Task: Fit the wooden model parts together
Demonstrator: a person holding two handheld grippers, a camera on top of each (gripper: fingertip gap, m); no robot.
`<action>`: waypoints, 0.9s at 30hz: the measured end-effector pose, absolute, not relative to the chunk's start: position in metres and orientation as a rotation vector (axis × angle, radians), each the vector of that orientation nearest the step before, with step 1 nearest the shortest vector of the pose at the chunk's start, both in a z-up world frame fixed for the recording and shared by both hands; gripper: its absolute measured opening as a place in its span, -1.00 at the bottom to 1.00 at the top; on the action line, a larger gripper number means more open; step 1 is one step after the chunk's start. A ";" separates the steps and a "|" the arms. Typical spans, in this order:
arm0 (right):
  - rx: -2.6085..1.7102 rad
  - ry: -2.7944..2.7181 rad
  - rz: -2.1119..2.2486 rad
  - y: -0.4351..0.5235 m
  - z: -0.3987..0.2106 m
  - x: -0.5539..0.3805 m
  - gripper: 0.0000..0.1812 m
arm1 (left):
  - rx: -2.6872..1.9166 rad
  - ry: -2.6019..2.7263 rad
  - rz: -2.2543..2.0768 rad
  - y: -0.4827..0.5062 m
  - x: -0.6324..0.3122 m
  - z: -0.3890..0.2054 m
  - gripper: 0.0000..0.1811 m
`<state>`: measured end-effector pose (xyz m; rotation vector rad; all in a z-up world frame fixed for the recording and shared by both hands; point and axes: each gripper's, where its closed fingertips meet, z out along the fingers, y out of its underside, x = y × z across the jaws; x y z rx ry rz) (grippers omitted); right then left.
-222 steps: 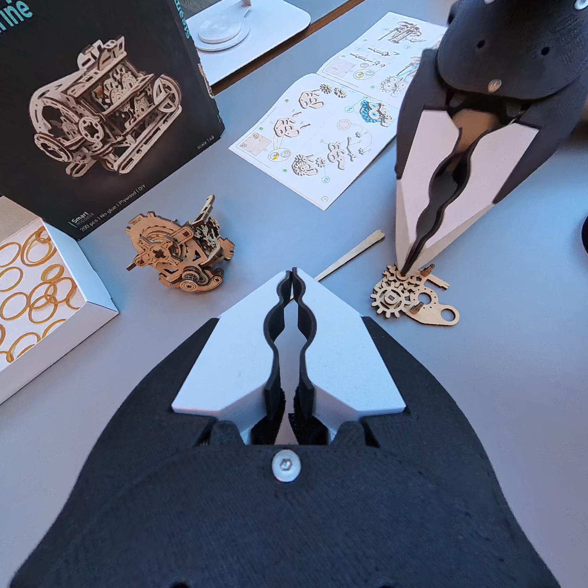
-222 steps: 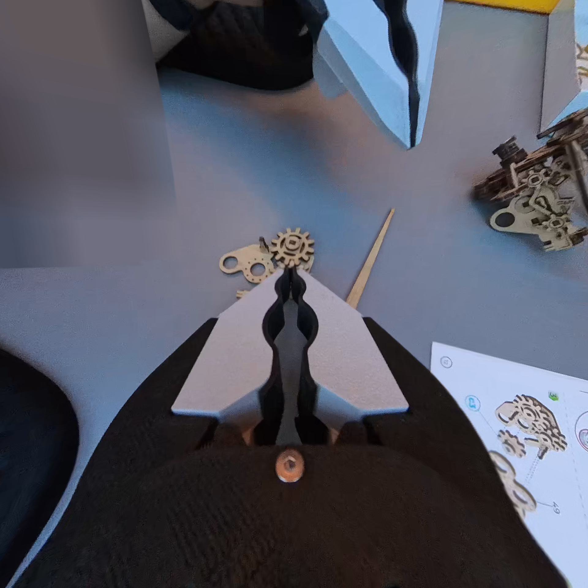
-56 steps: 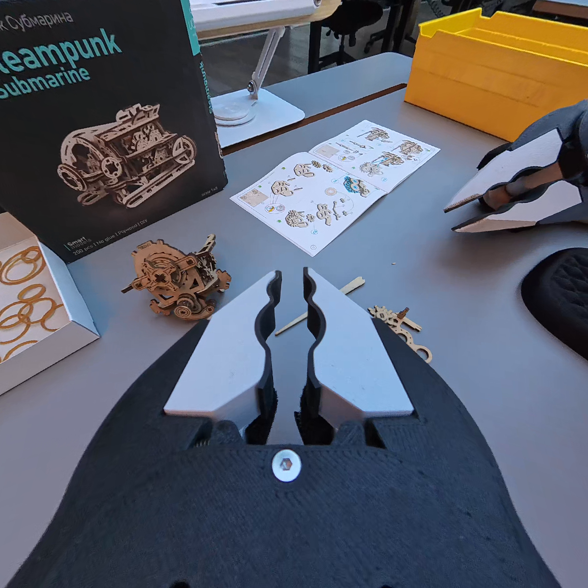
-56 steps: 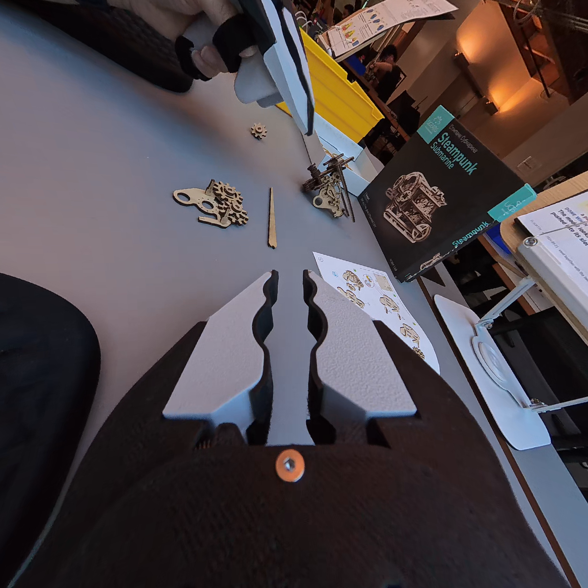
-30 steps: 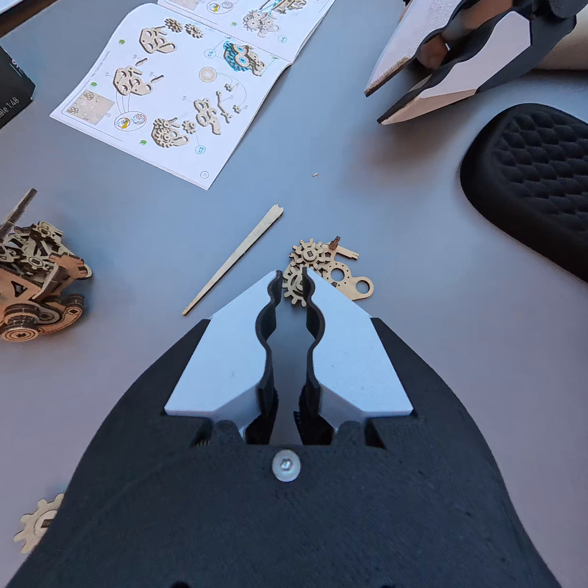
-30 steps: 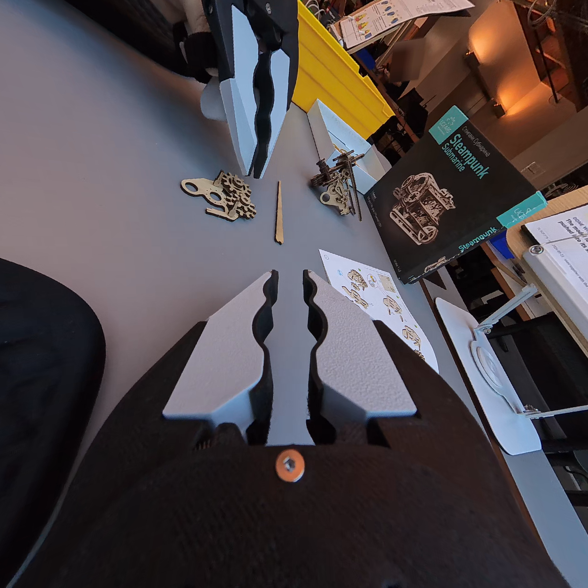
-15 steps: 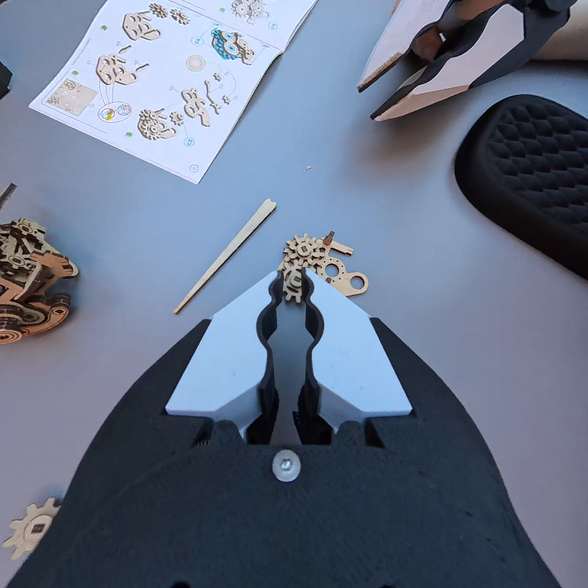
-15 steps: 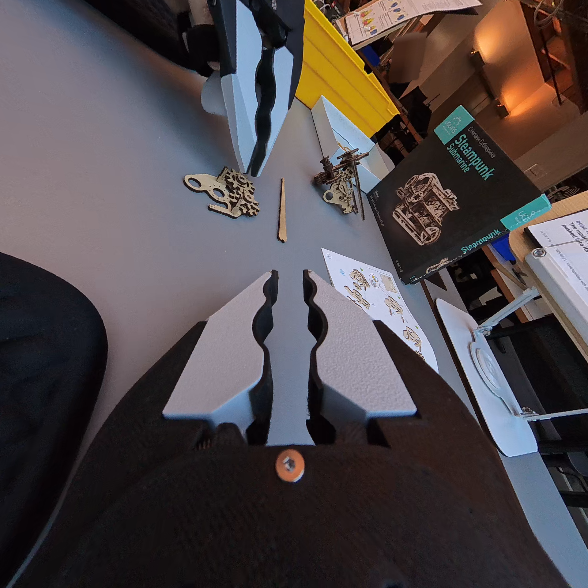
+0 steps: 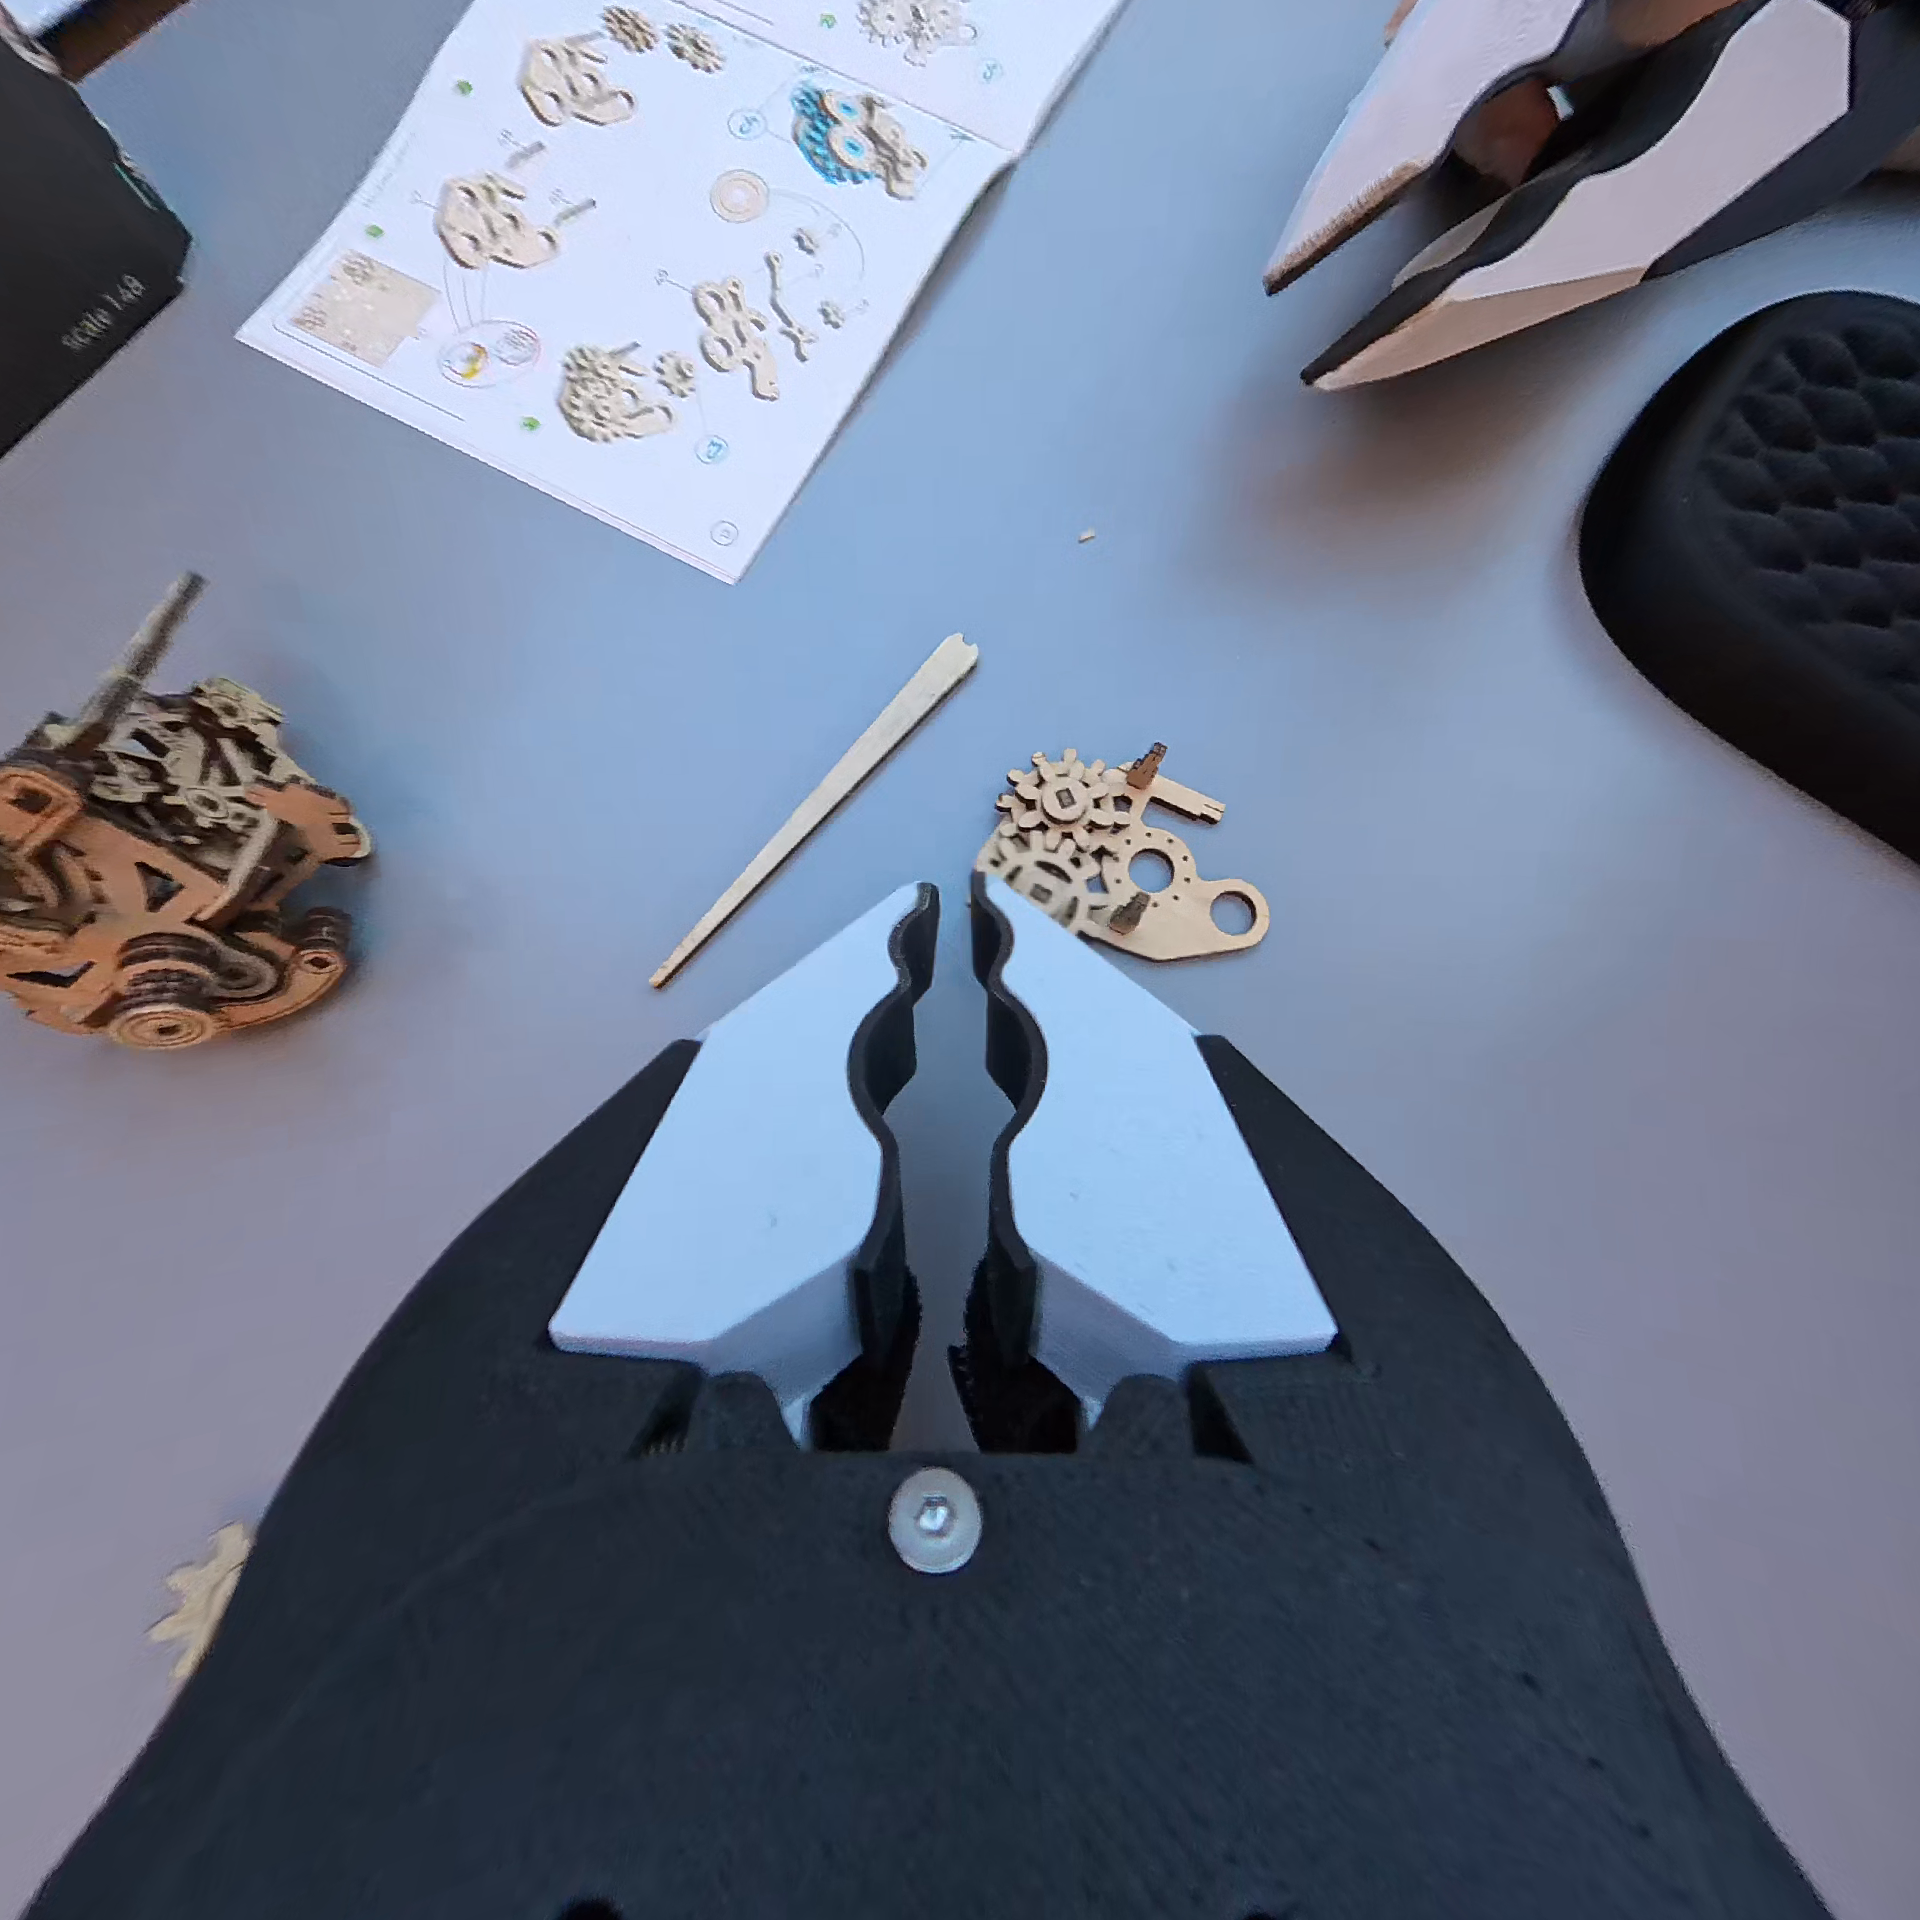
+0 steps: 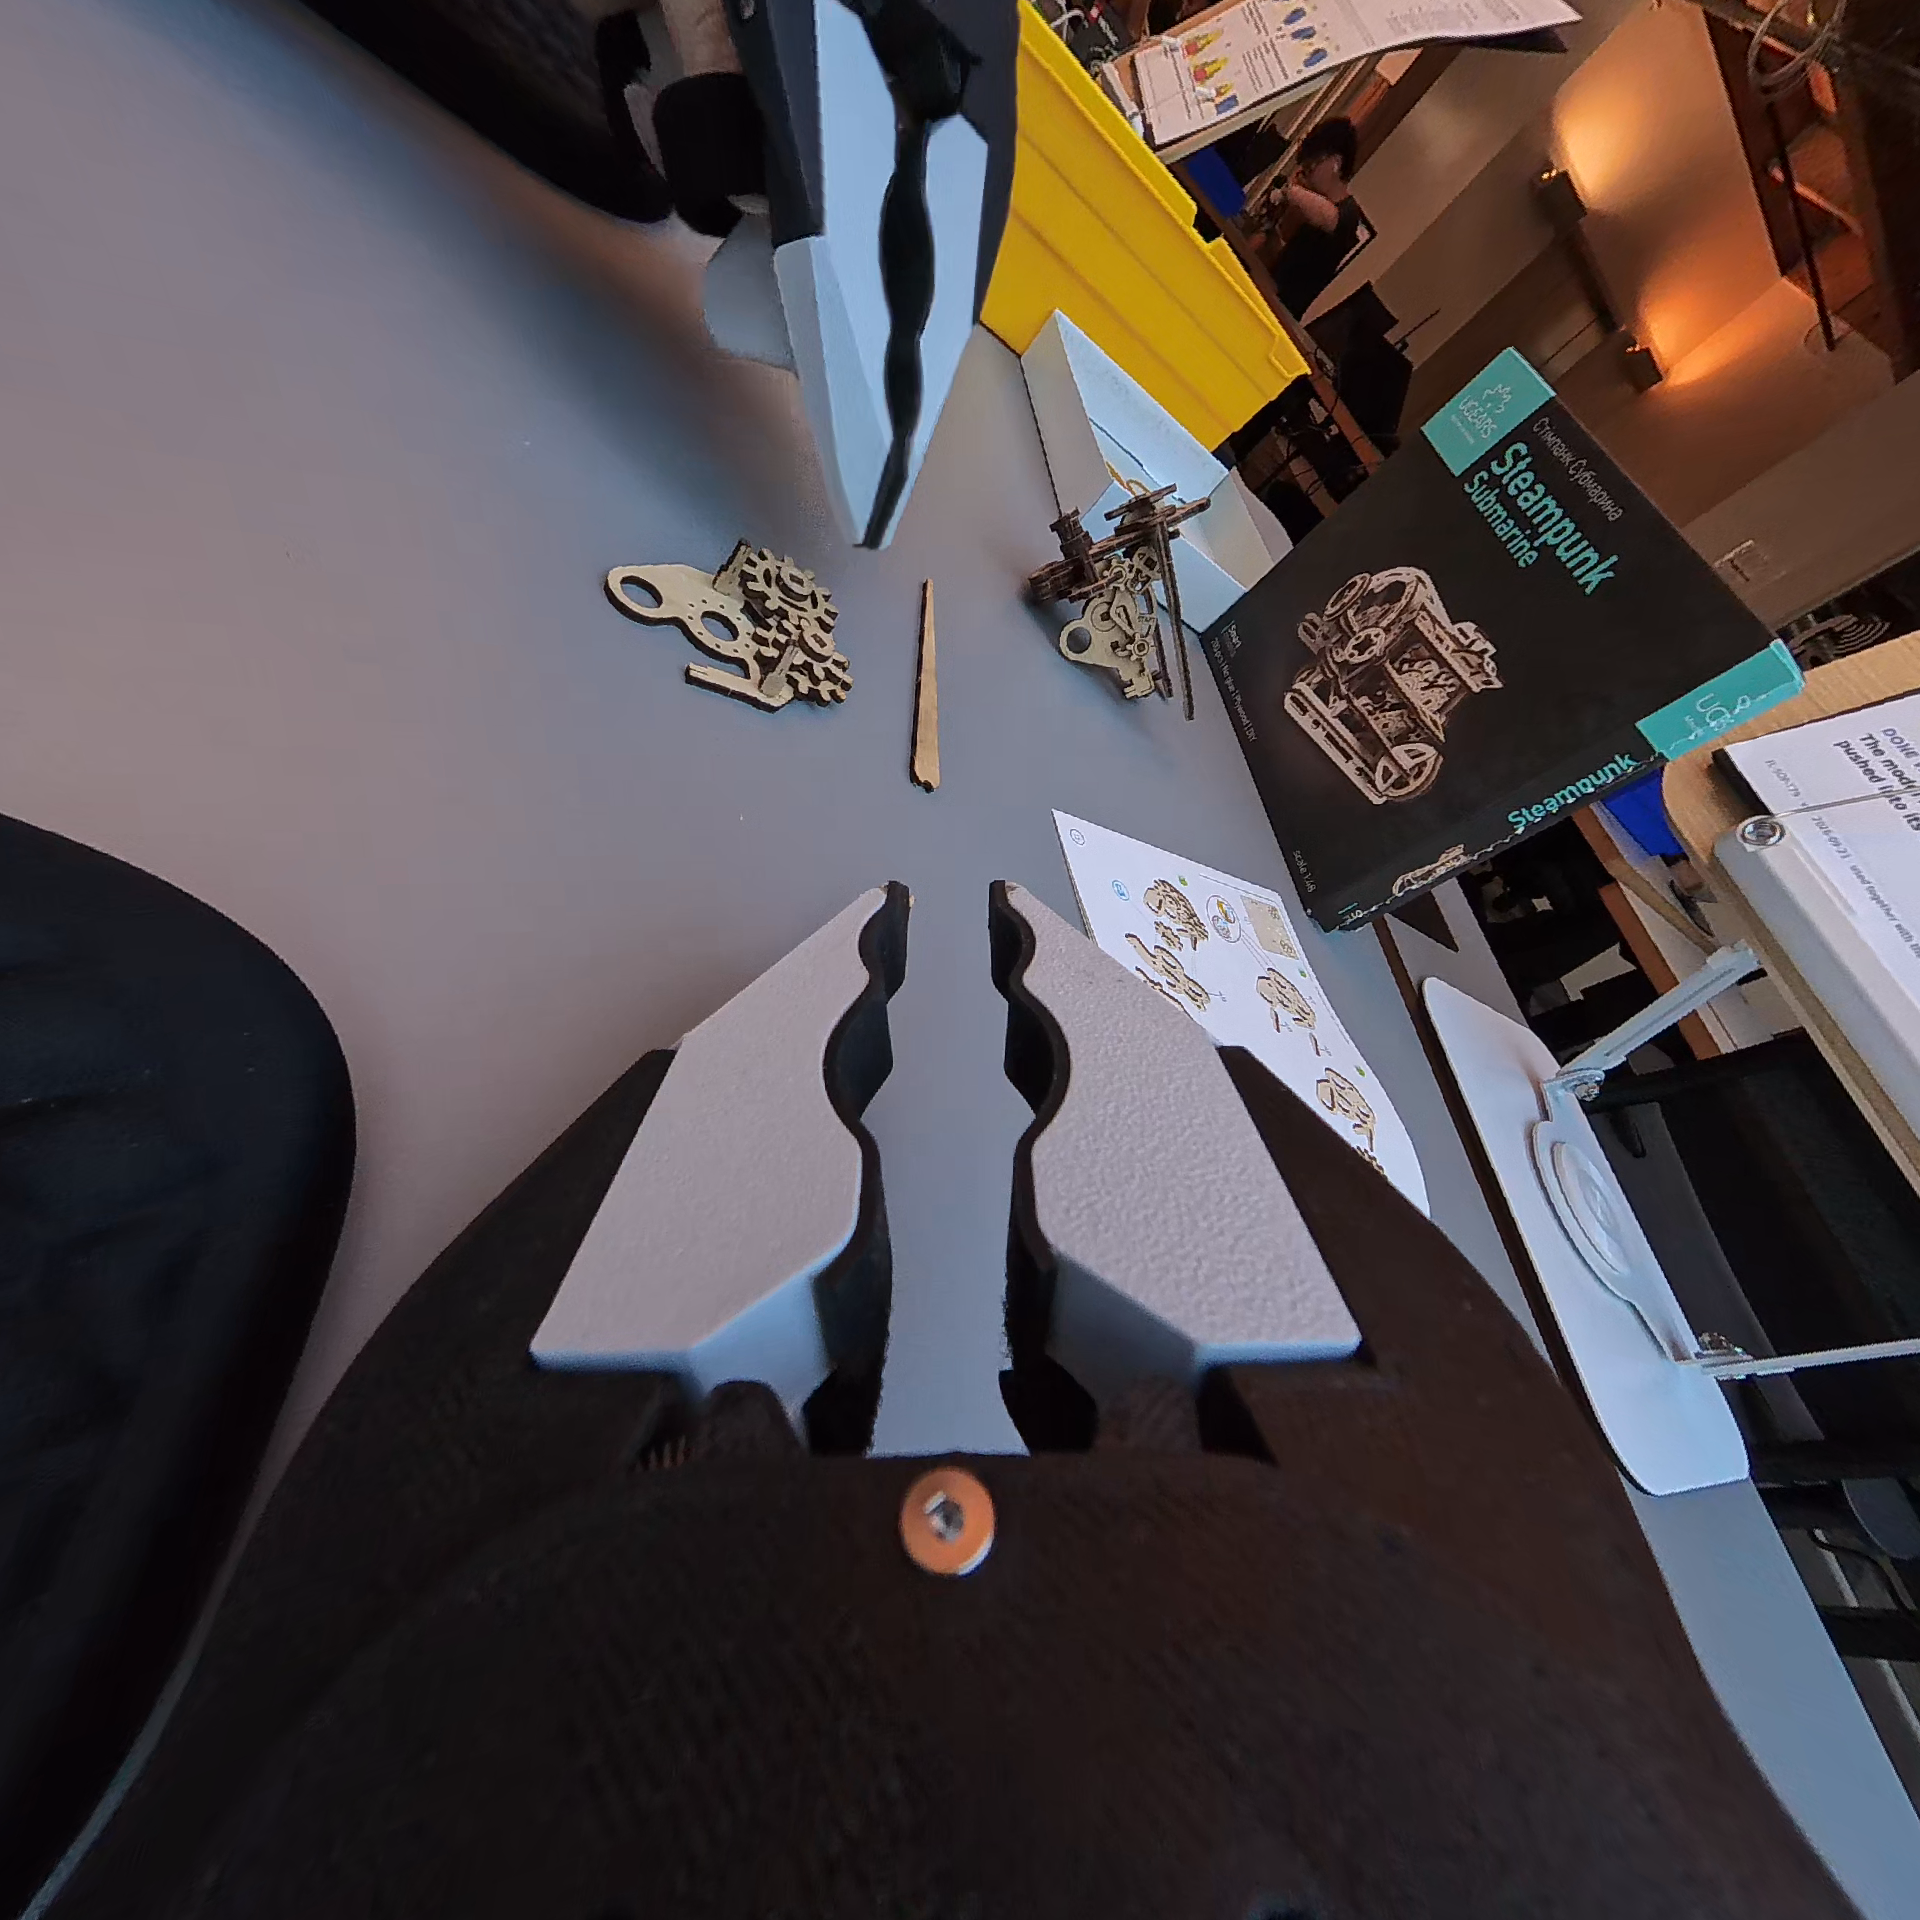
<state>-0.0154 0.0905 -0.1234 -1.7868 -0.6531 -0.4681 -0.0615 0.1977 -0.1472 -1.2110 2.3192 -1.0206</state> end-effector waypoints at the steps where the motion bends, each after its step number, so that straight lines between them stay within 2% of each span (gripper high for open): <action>1: -1.786 -0.653 -0.469 0.090 -0.123 -0.015 -0.84 | -1.207 2.280 -1.019 0.202 -0.059 -0.142 -0.98; 10: -1.788 -0.648 -0.467 0.091 -0.123 -0.015 -0.84 | -1.202 1.481 -1.136 0.294 -0.047 -0.031 -0.96; 12: -1.788 -0.650 -0.469 0.091 -0.123 -0.015 -0.84 | -1.223 1.427 -1.126 0.303 -0.049 -0.026 -0.91; 27: -1.797 -0.647 -0.469 0.092 -0.124 -0.014 -0.84 | -1.381 1.405 -1.212 0.309 -0.043 -0.044 -0.91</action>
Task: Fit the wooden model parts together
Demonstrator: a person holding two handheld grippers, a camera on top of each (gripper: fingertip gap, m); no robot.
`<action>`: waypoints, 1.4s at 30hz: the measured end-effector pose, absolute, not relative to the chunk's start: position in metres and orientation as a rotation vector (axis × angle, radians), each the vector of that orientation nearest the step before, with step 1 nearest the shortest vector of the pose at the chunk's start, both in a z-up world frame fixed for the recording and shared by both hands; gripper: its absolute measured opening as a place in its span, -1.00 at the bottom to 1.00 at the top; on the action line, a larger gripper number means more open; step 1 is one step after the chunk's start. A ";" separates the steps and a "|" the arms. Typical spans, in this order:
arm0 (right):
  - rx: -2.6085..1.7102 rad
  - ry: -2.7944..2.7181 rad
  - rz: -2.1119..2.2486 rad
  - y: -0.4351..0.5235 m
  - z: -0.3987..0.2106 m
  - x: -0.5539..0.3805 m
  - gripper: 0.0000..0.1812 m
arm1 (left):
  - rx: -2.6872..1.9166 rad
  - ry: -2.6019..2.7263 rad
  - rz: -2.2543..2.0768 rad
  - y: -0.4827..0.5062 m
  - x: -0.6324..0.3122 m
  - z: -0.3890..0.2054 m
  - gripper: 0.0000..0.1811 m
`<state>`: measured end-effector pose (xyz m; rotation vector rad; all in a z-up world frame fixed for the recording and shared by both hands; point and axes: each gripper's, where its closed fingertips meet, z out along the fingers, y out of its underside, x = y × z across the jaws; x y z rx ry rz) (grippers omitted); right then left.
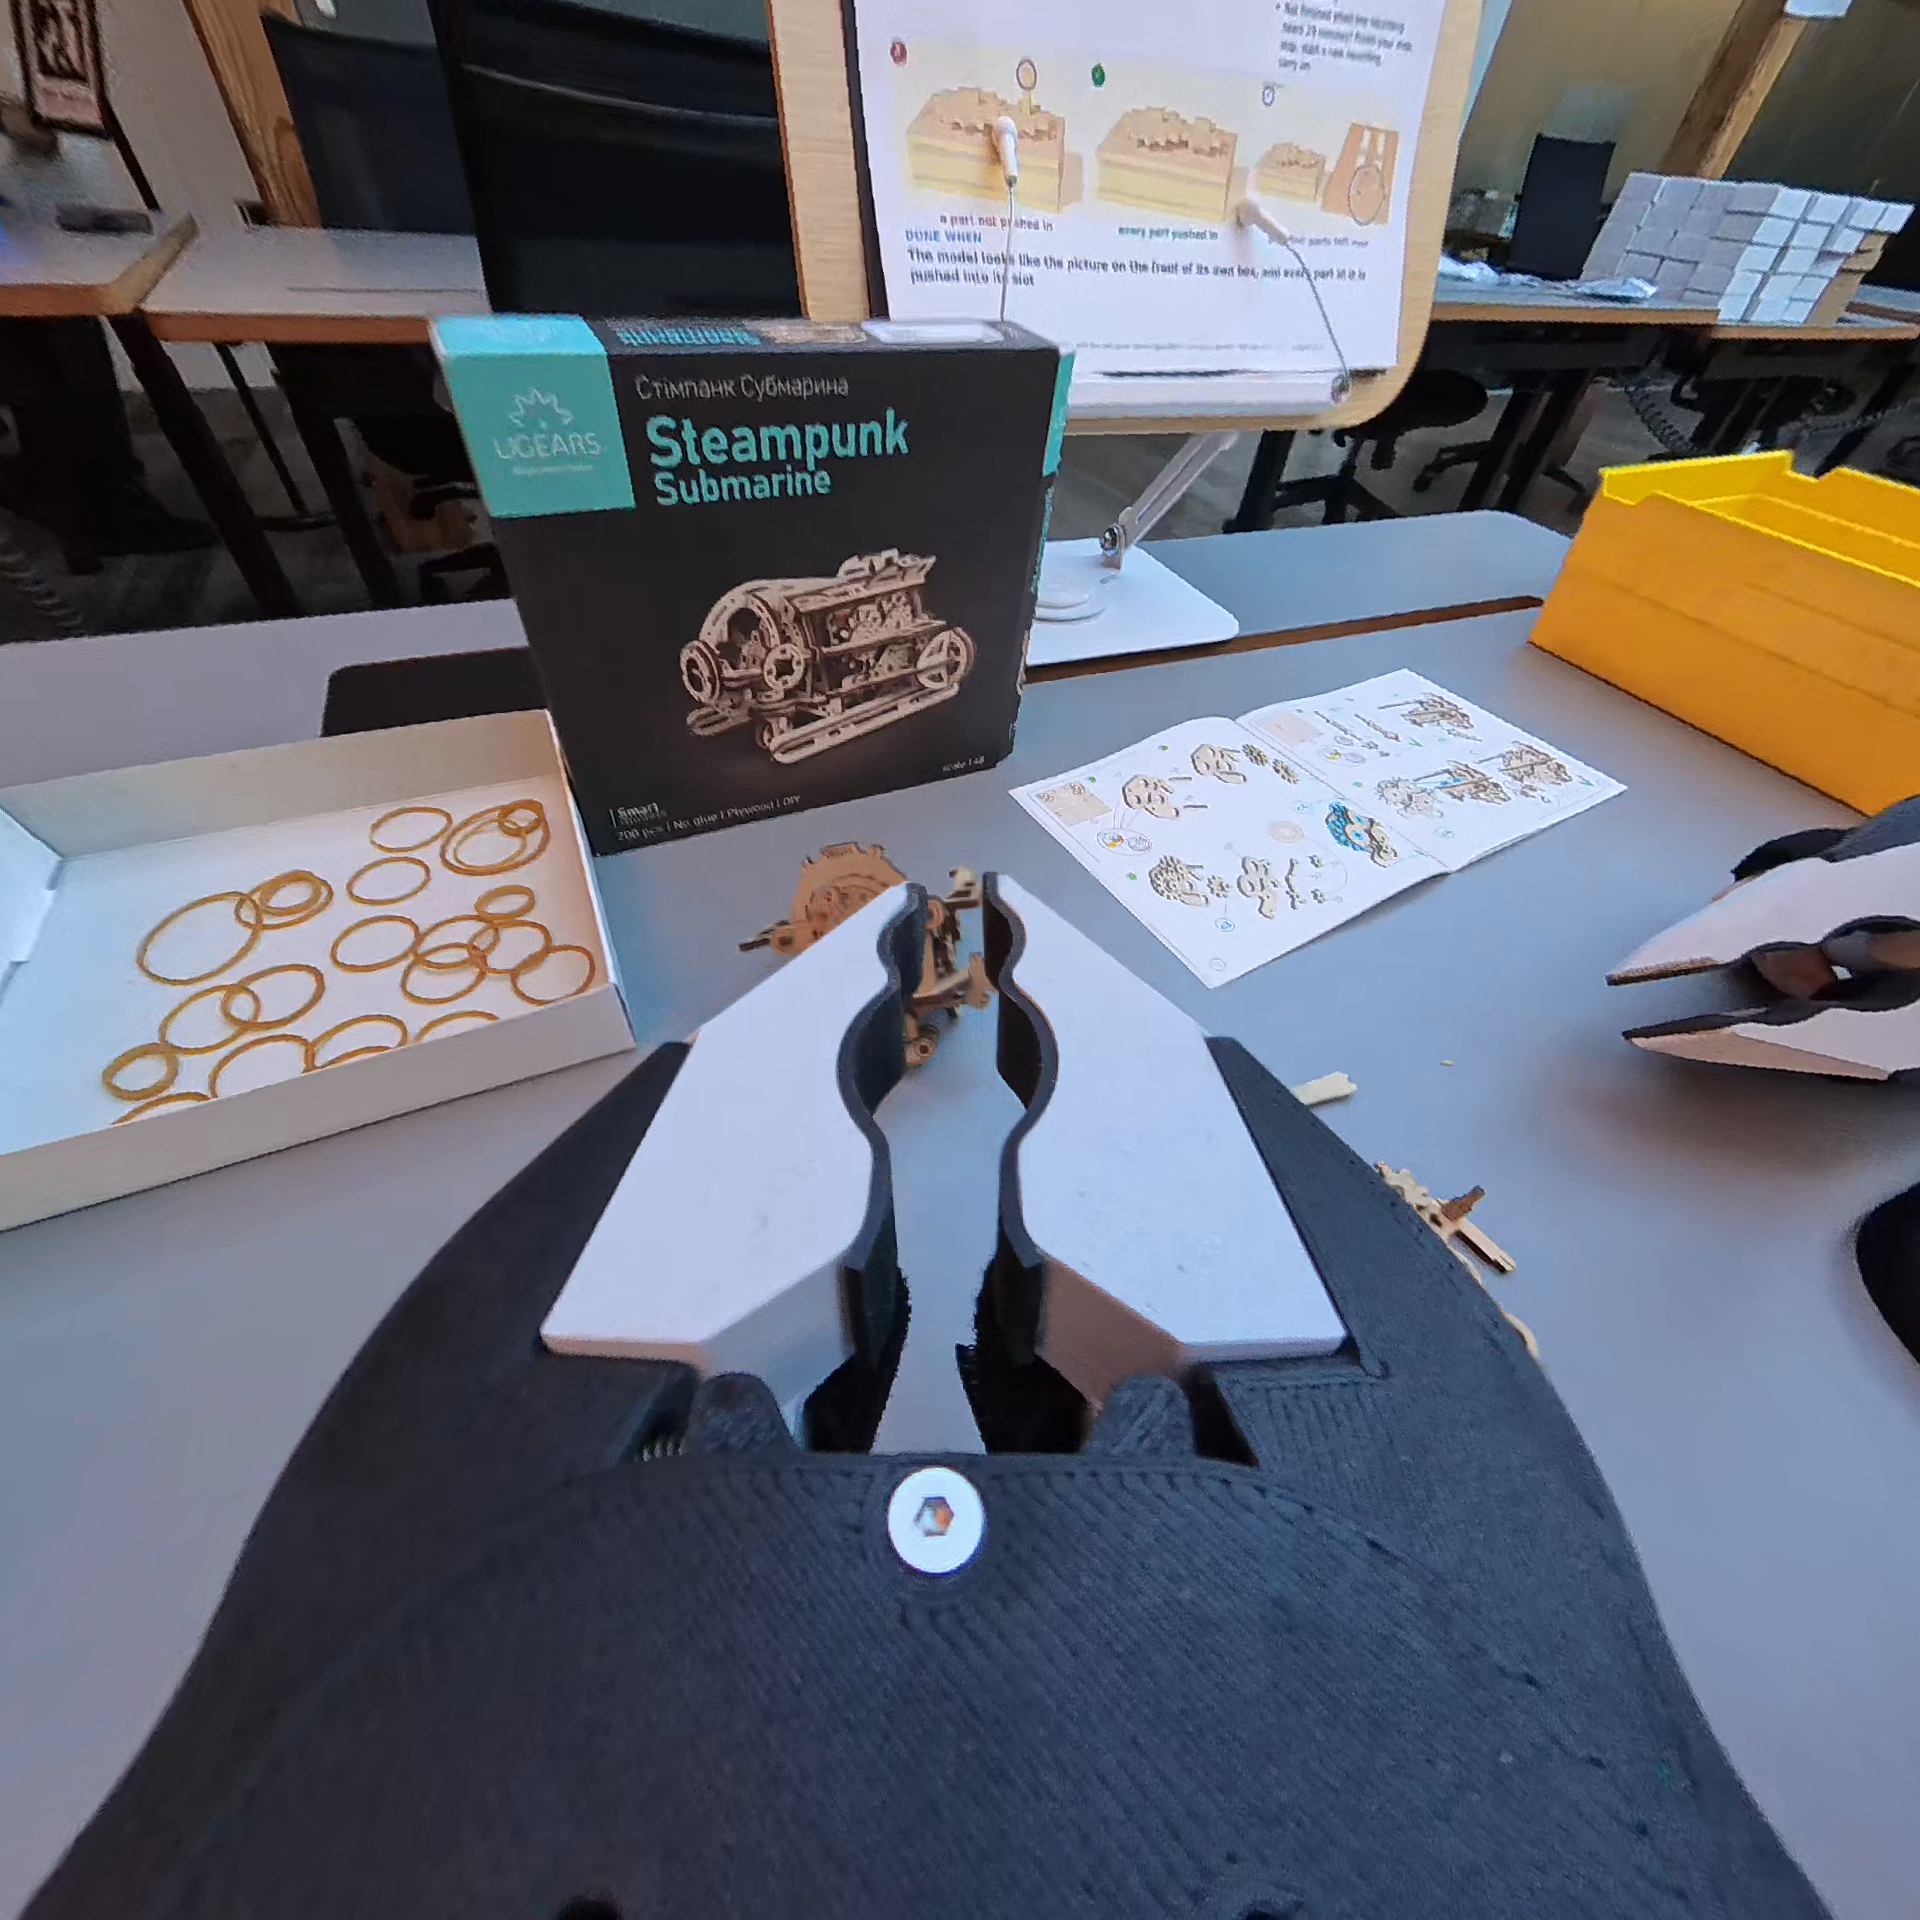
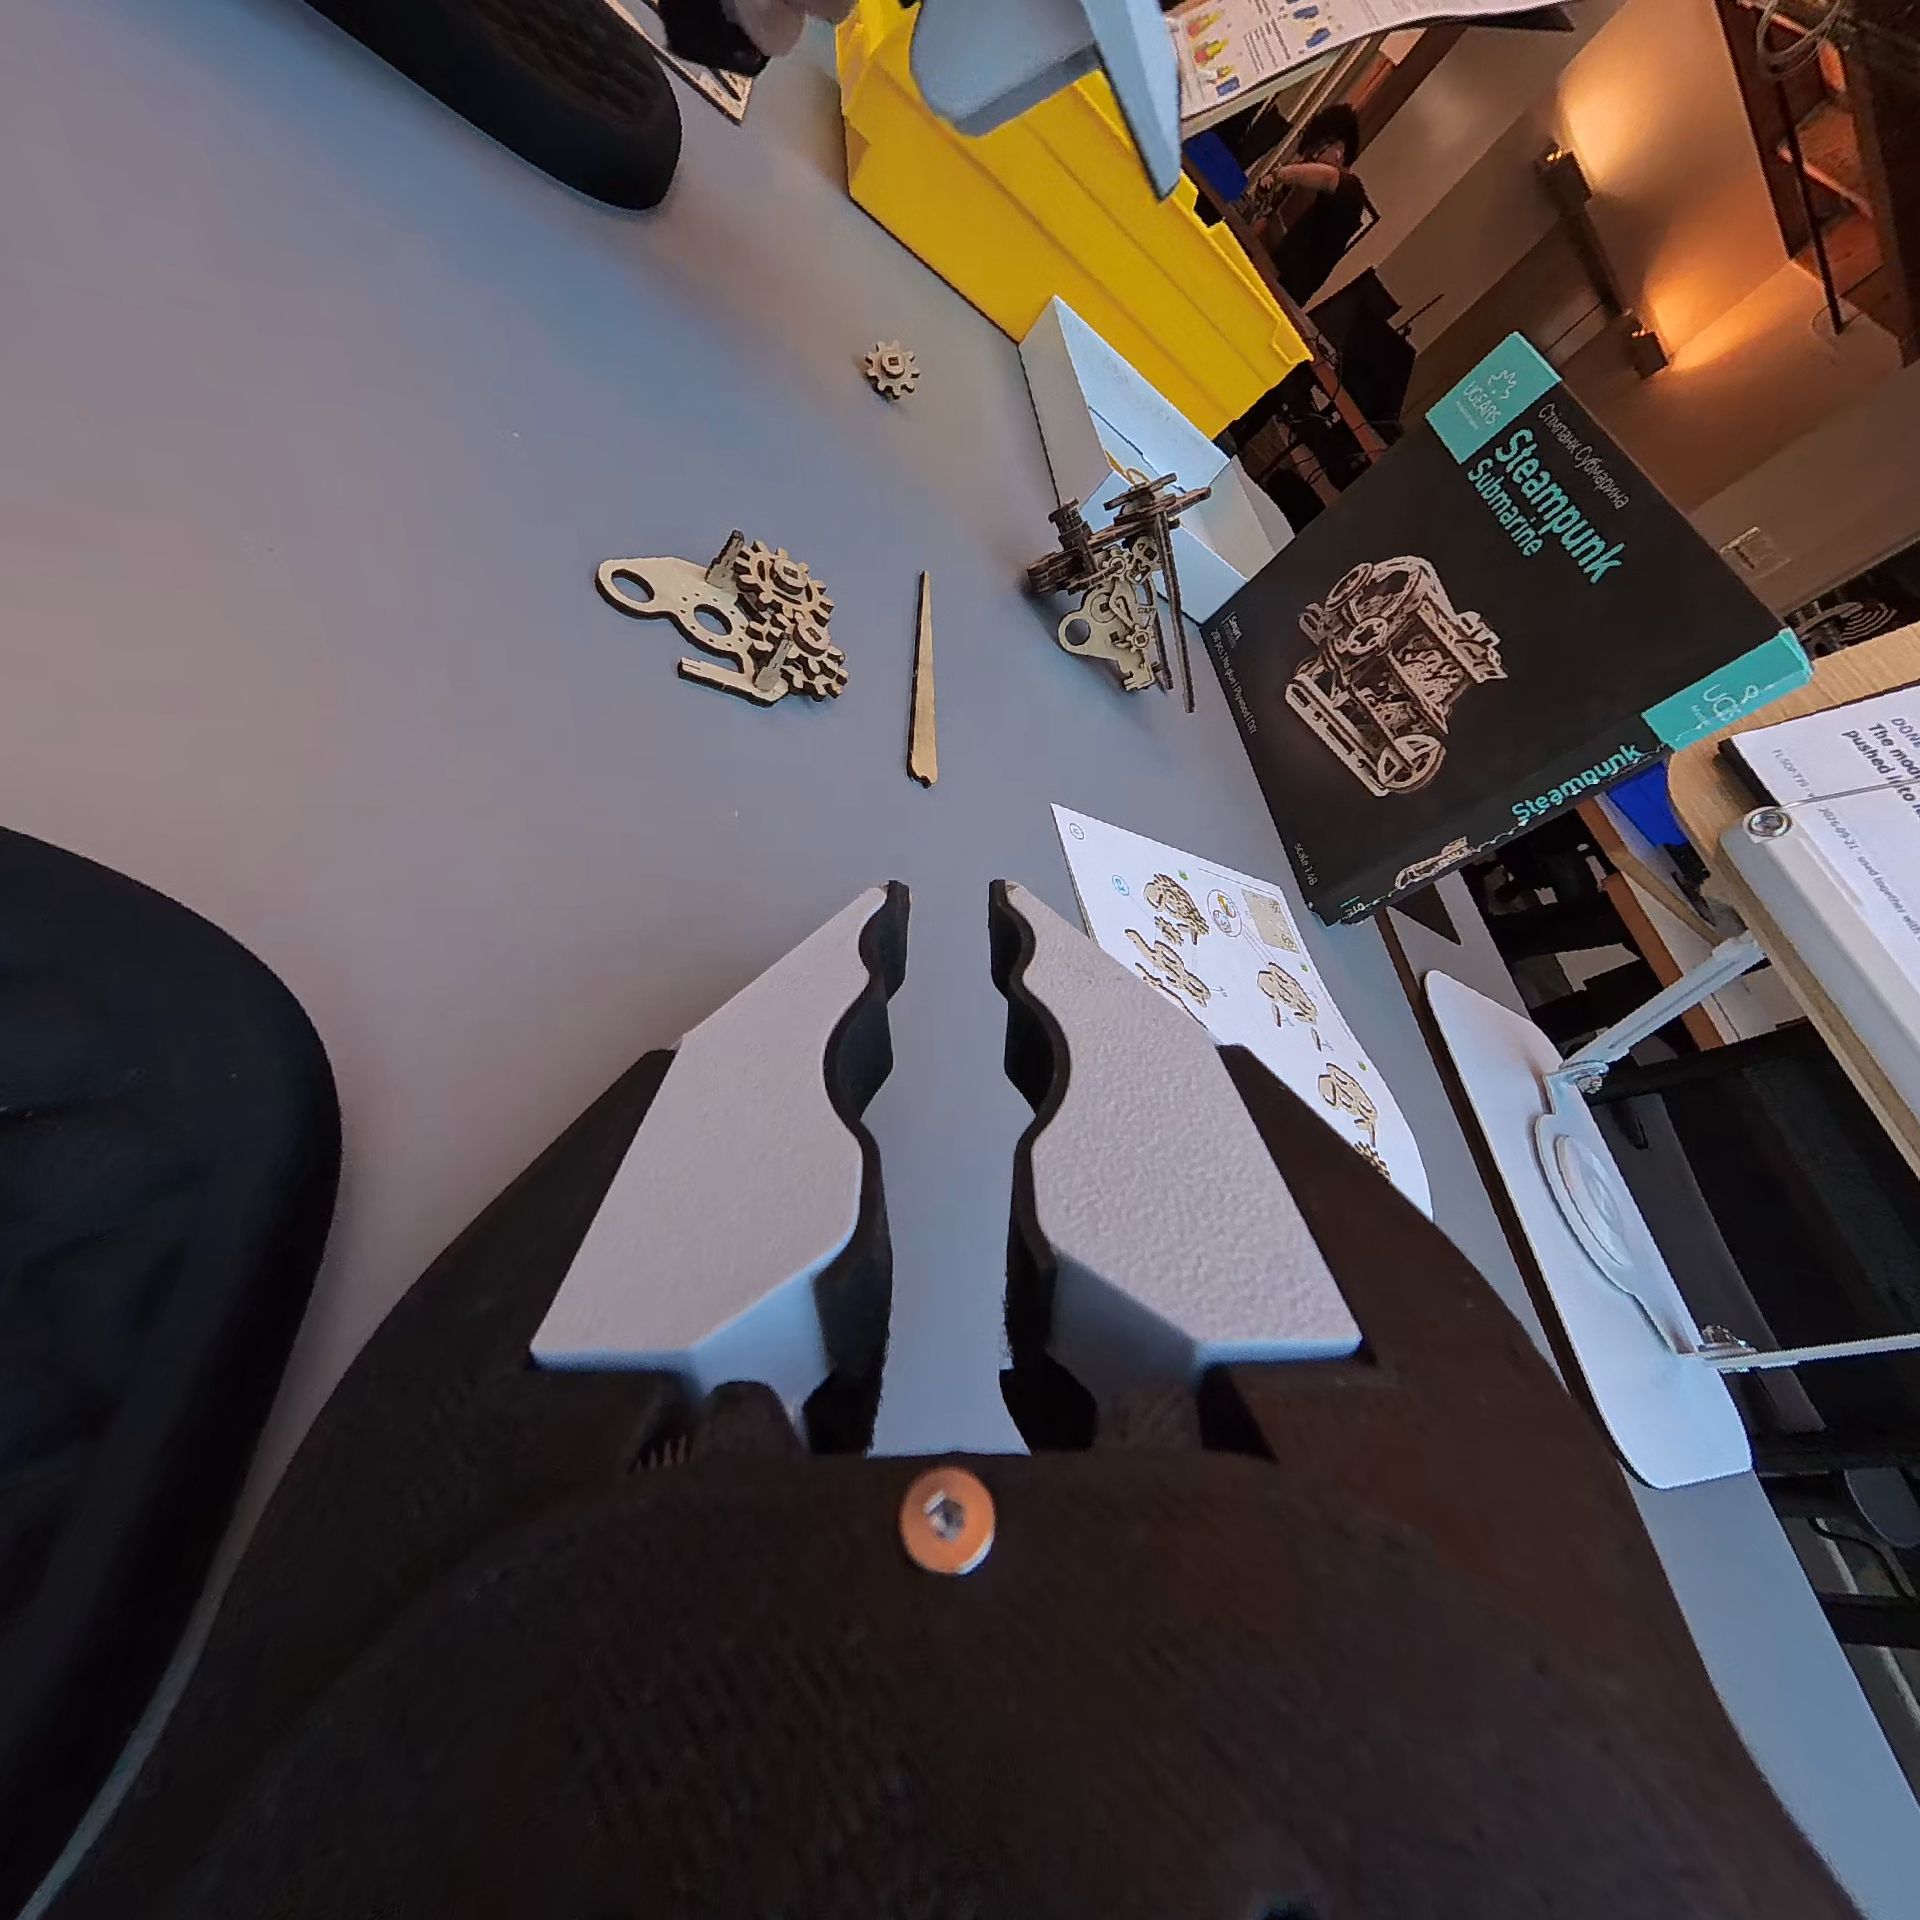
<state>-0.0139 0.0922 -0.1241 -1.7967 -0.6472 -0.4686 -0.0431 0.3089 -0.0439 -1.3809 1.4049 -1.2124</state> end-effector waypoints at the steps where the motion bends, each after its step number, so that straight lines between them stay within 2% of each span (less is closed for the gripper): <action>1: -1.797 -0.642 -0.468 0.093 -0.124 -0.013 -0.84 | -1.405 1.427 -1.225 0.305 -0.041 -0.050 -0.91; 7: -1.794 -0.626 -0.470 0.094 -0.122 -0.011 -0.84 | -1.547 1.569 -1.364 0.274 -0.028 -0.084 -0.86; 14: -1.793 -0.628 -0.482 0.094 -0.123 -0.010 -0.84 | -1.458 1.580 -1.289 0.273 -0.028 -0.076 -0.77; 16: -1.789 -0.627 -0.486 0.094 -0.122 -0.010 -0.84 | -1.412 1.490 -1.146 0.302 -0.037 -0.057 -0.64; 19: -1.789 -0.621 -0.494 0.095 -0.121 -0.009 -0.84 | -1.441 1.292 -0.687 0.394 -0.095 -0.026 -0.42; 21: -1.788 -0.627 -0.498 0.095 -0.122 -0.009 -0.84 | -1.522 1.247 -0.459 0.452 -0.152 -0.024 -0.46; 22: -1.790 -0.630 -0.499 0.095 -0.122 -0.009 -0.84 | -1.597 1.236 -0.411 0.478 -0.176 -0.031 -0.42; 27: -1.797 -0.637 -0.497 0.096 -0.124 -0.009 -0.84 | -1.924 1.330 -0.385 0.576 -0.249 -0.105 0.09; 30: -1.797 -0.638 -0.506 0.096 -0.124 -0.009 -0.84 | -2.126 1.361 -0.370 0.600 -0.285 -0.152 0.31; 32: -1.805 -0.648 -0.520 0.096 -0.126 -0.009 -0.84 | -2.201 1.325 -0.435 0.604 -0.297 -0.164 0.30; 39: -1.826 -0.697 -0.575 0.098 -0.133 -0.010 -0.84 | -2.206 1.311 -0.559 0.597 -0.319 -0.170 0.05; 42: -1.710 -0.683 -0.478 0.112 -0.107 -0.036 -0.88 | -2.182 1.313 -0.552 0.591 -0.326 -0.171 0.00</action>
